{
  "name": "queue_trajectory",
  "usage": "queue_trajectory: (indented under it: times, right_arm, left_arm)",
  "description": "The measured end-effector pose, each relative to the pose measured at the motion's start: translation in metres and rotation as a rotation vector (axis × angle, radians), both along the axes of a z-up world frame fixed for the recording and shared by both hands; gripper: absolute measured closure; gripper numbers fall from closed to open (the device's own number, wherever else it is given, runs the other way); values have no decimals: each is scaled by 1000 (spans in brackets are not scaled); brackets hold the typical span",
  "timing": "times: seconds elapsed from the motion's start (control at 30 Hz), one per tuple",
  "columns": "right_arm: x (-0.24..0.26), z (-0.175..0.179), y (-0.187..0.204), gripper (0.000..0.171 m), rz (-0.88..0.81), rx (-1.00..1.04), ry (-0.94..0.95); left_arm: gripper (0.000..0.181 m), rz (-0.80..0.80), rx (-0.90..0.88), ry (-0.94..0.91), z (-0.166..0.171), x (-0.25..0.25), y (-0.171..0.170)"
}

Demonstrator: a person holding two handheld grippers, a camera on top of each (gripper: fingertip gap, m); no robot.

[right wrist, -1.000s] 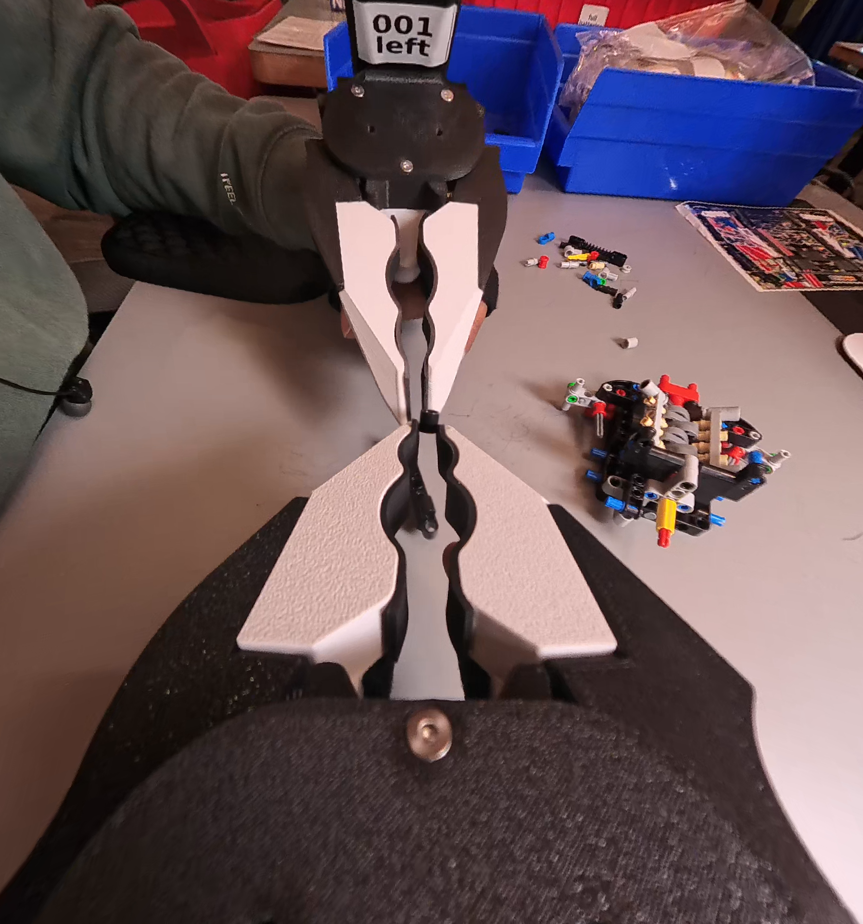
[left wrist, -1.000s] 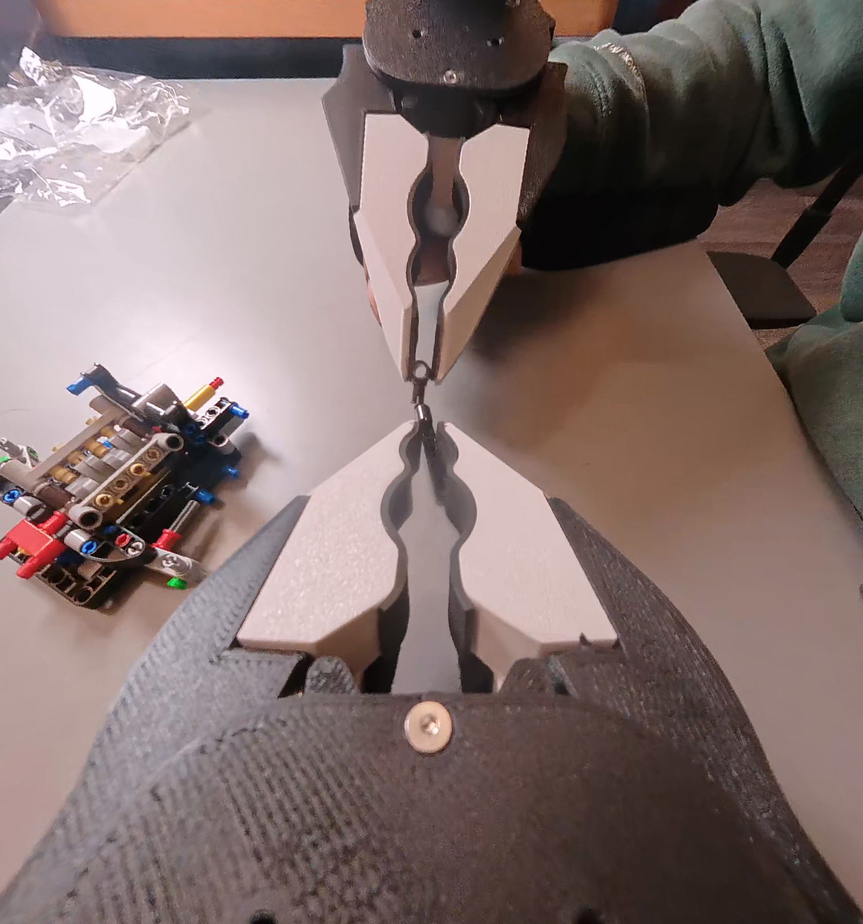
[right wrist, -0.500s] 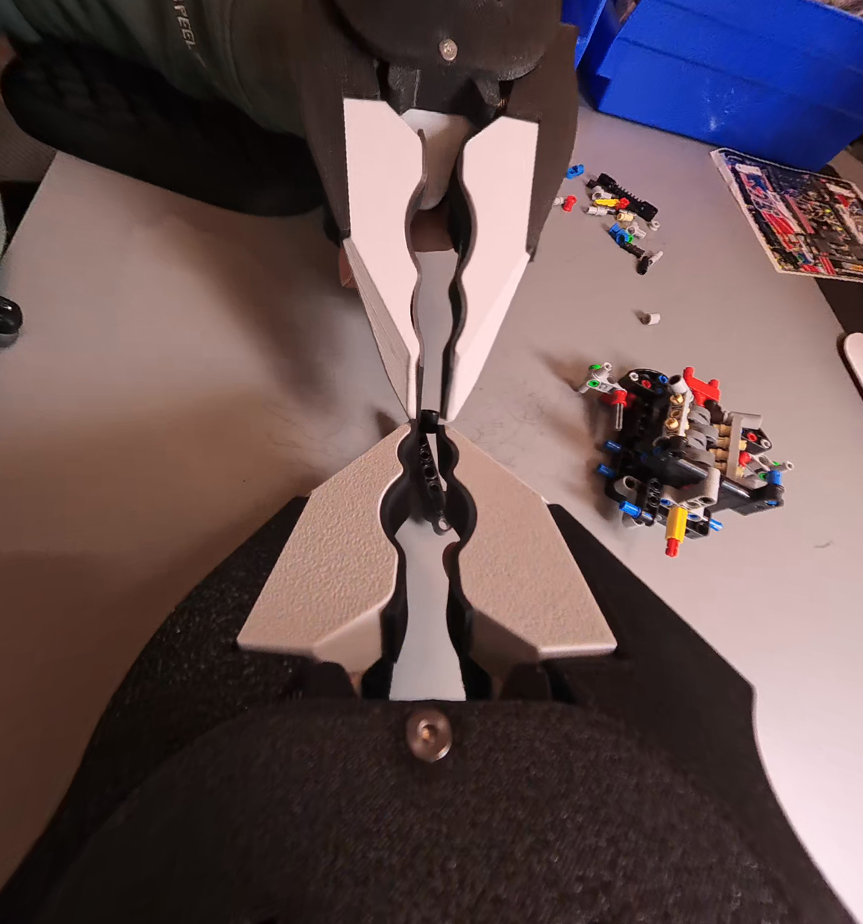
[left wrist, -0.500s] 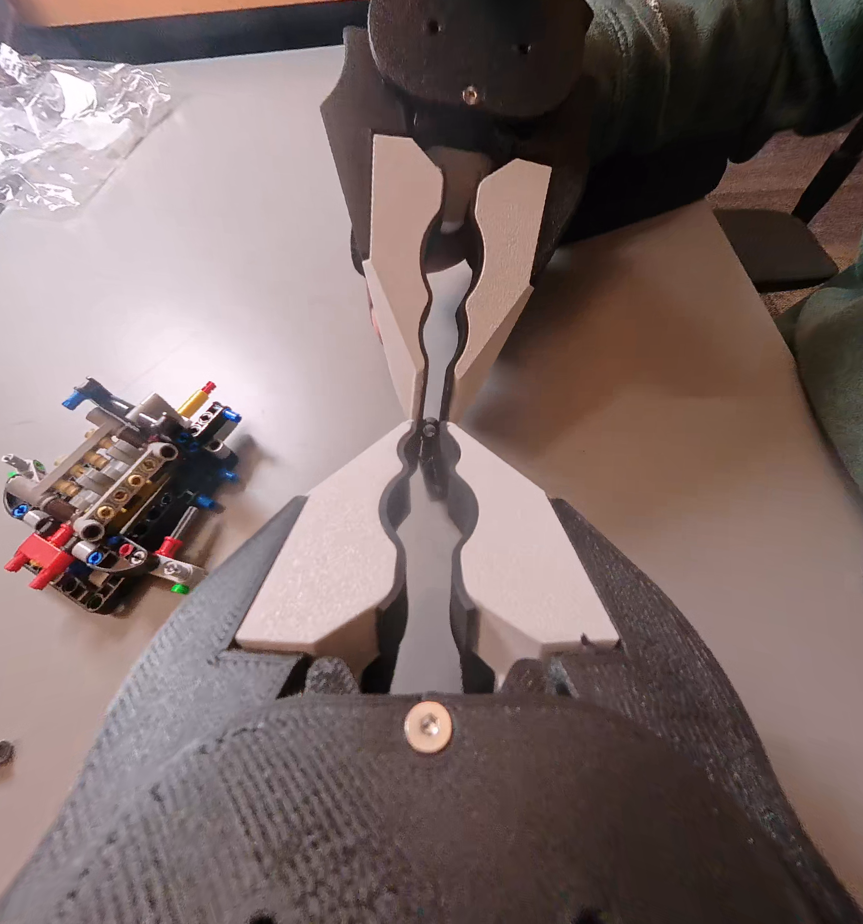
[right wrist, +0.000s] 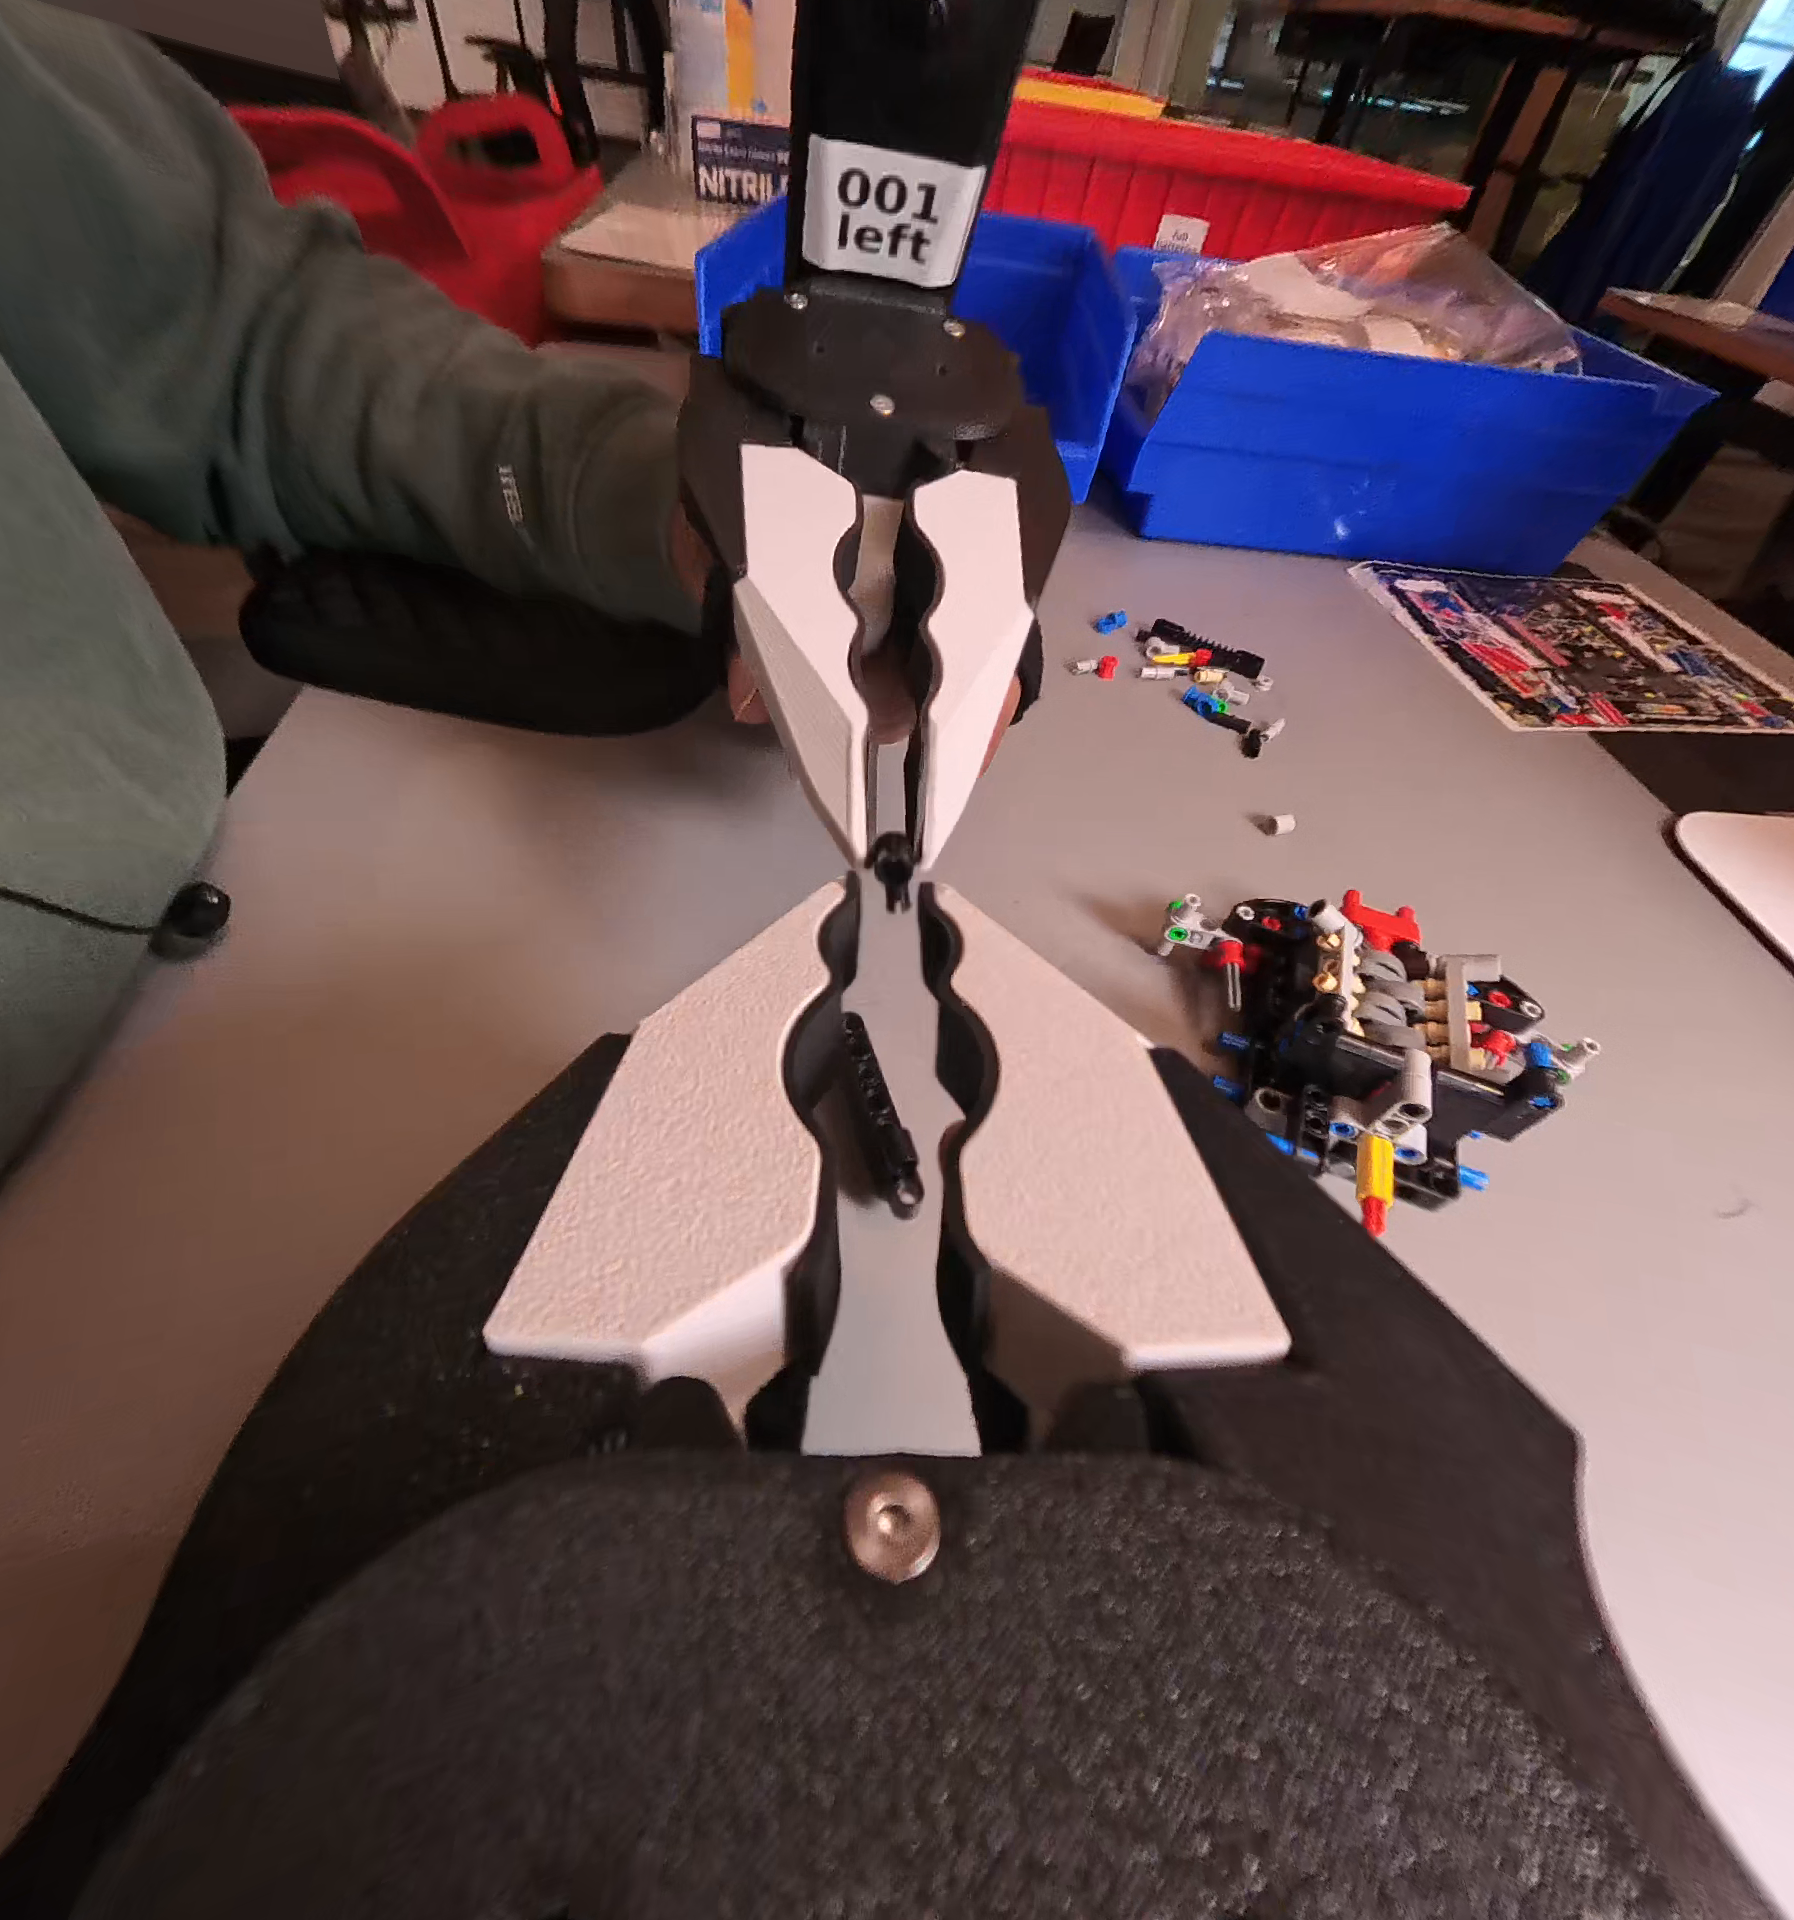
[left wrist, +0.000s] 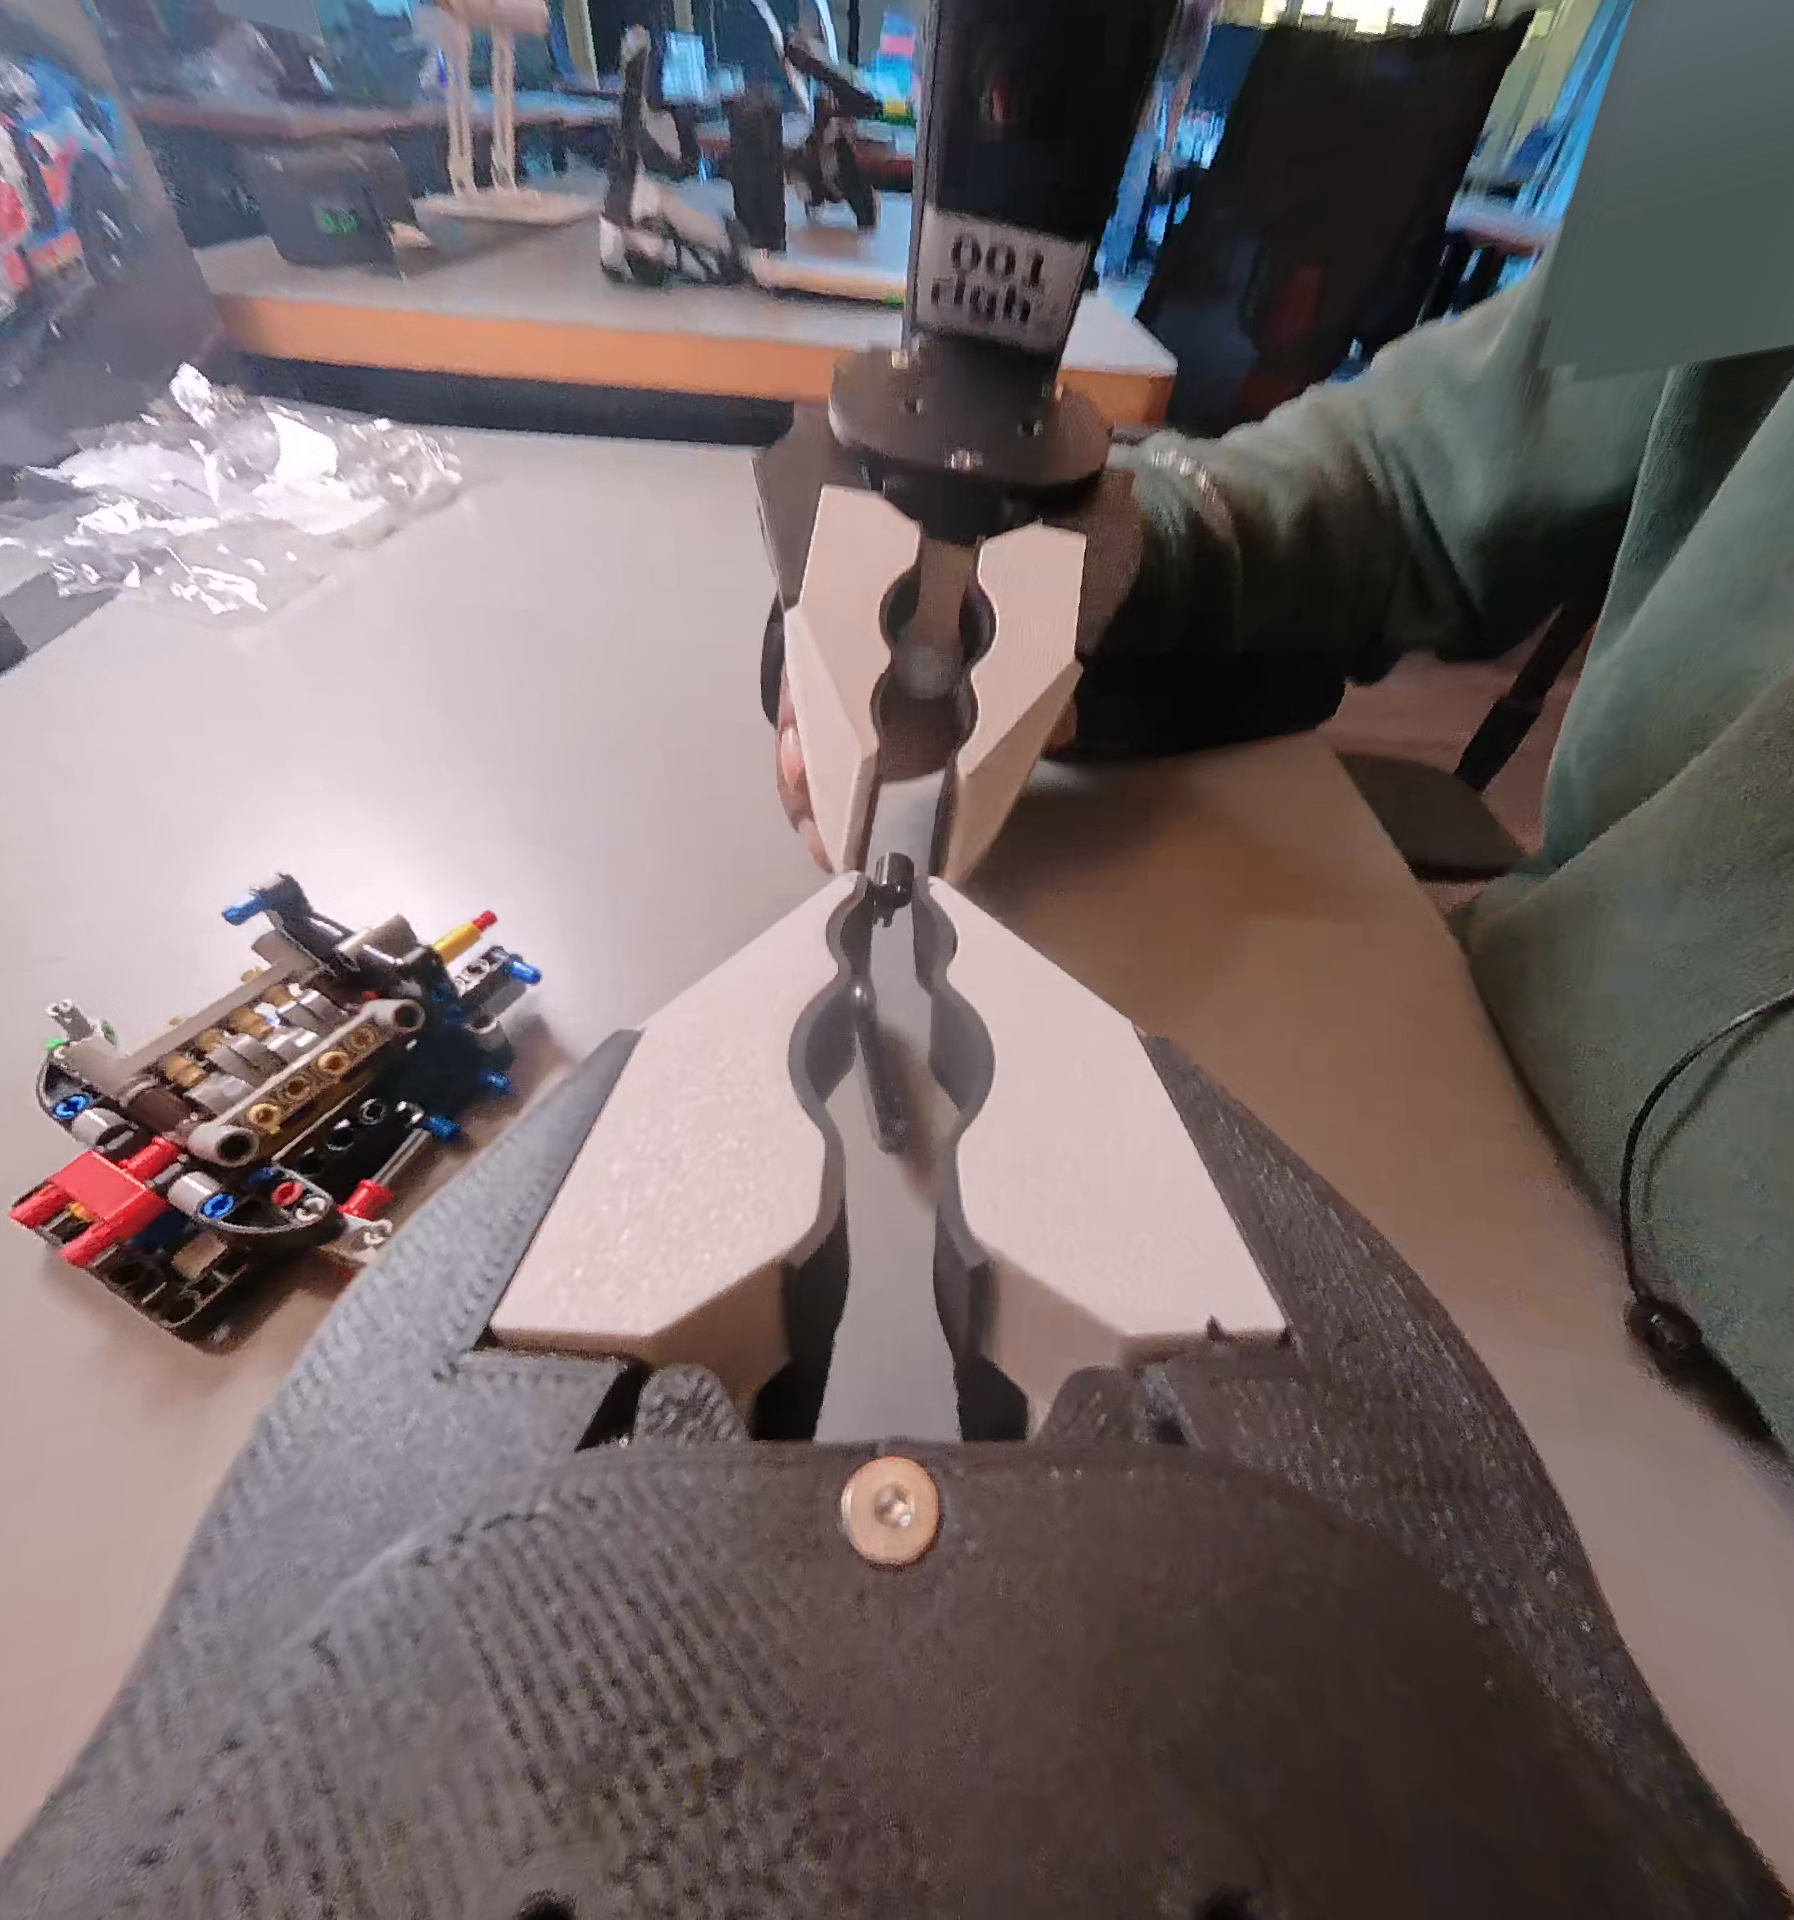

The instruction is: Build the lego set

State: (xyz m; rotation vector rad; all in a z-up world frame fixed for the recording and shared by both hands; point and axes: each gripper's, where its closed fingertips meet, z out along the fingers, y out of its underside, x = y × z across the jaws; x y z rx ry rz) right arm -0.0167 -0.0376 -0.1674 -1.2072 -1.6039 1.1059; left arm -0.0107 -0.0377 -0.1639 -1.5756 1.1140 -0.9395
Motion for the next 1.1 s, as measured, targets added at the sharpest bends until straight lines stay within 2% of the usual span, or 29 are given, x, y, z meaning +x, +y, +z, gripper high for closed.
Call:
queue_trajectory:
  times: [0.07,0.17,0.3,0.43,0.7,0.83,0.97,1.1]
  right_arm:
    - [-1,1,3,154,-15,-18,6]
    - [-4,6,1,154,-22,-22,34]
    - [-7,14,2,167,-47,-11,65]
    - [-4,15,0,168,-34,-24,54]
    - [0,-7,1,171,-35,80,-96]
    - [-1,-15,0,171,-31,87,-132]
    - [1,-22,7,171,-55,101,-159]
    - [3,-30,15,171,-83,120,-190]
  left_arm:
    - [176,5,-14,-85,11,-2,1]
    - [176,4,-34,-166,22,-3,2]
    - [176,-7,-35,-191,25,-2,0]
    - [176,-14,-28,-187,24,-2,-1]
    - [168,-4,17,-41,7,-2,-1]
    - [172,-11,37,80,-9,-2,-2]
    - [174,73,48,171,-16,-24,12]
    - [175,271,57,253,-11,-78,37]
